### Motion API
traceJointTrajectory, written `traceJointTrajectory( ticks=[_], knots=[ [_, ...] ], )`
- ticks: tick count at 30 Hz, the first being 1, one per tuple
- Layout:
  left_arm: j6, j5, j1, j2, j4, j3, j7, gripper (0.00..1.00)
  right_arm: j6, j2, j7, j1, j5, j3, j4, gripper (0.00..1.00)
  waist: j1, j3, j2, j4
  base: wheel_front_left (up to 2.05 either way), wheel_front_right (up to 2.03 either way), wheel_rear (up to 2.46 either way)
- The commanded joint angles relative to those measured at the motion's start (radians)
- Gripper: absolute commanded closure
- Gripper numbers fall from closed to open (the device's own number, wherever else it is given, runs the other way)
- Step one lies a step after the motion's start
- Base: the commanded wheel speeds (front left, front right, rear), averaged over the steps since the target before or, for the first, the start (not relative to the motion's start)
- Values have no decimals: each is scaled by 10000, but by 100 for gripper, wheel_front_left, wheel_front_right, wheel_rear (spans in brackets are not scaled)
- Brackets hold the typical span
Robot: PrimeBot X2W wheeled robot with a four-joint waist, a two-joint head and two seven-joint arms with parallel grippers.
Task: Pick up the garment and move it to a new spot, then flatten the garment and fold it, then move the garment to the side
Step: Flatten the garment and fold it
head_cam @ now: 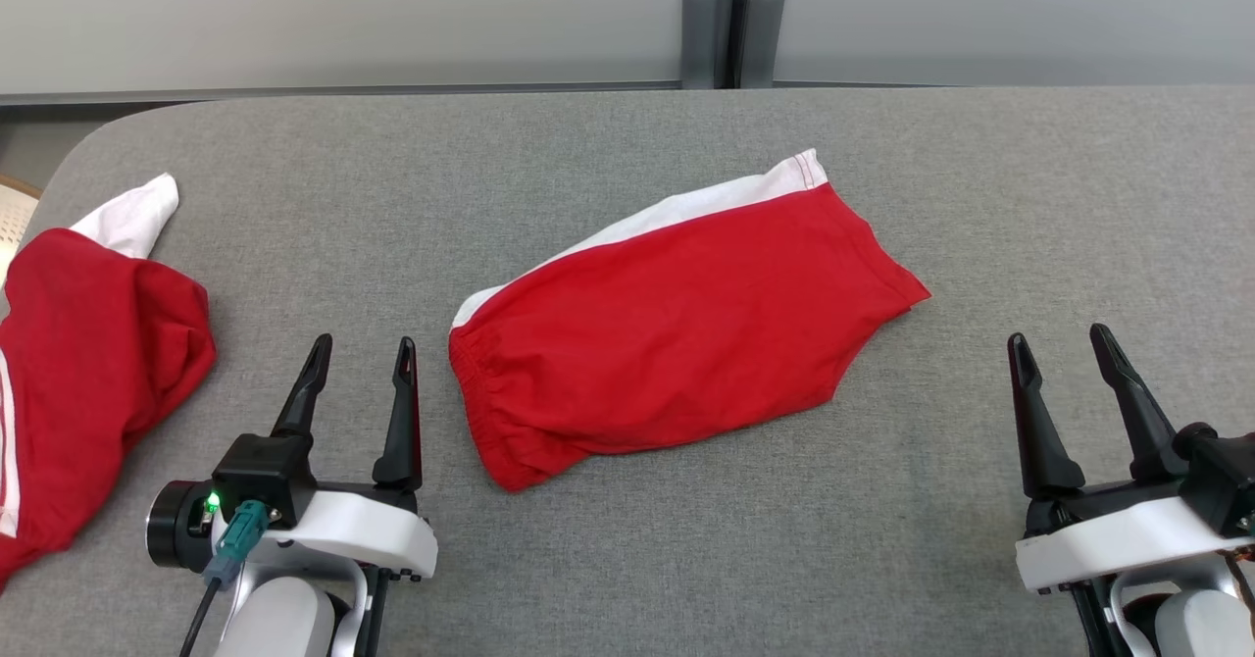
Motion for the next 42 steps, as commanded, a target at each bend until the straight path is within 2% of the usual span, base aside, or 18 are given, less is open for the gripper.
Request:
traceJointTrajectory(
  ticks=[1, 10, 16, 21, 25, 26, 27, 33, 42],
  knots=[
    [-45, 73, -160, 53, -10, 16, 0, 0, -7, -19, 49, -84, -35, -51, 37, 0, 0, 53, -1, 59, 0, 0, 0],
    [-233, 178, -804, -213, -313, -175, 1, 0, -7, -469, 421, -1346, 23, -47, 1114, 0, 0, 922, -1, 806, 0, 0, 0],
    [-445, 211, -1198, -512, -423, -349, 1, 0, -7, -773, 655, -2608, 85, 264, 2811, 0, 0, 1550, -1, 1437, 0, 0, 0],
    [-541, 291, -1360, -622, -402, -326, 1, 0, -7, -773, 755, -3471, 234, 500, 4632, 0, 0, 1774, -1, 1661, 0, 0, 0],
    [-582, 340, -1389, -686, -462, -275, -1, 0, -7, -634, 926, -3763, 356, 600, 5608, 0, 0, 1801, -1, 1692, 0, 0, 0],
    [-577, 382, -1363, -697, -499, -230, -1, 0, -7, -513, 827, -3826, 449, 725, 5982, 71, 0, 1787, -1, 1687, 0, 0, 0],
    [-578, 398, -1331, -704, -514, -203, 1, 0, -5, -445, 783, -3852, 505, 793, 6136, 100, 0, 1772, -1, 1662, 0, 0, 0],
    [-615, 546, -1028, -695, -542, -103, -1, 0, -5, -229, 3, -3429, 1058, 944, 6385, 100, 0, 1515, -1, 1406, 0, 0, 0],
    [-540, 533, -328, -518, -519, 70, -1, 0, -18, 85, -985, -1168, 1867, 300, 6332, 100, 0, 668, -1, 765, 0, 0, 0]
  ],
)
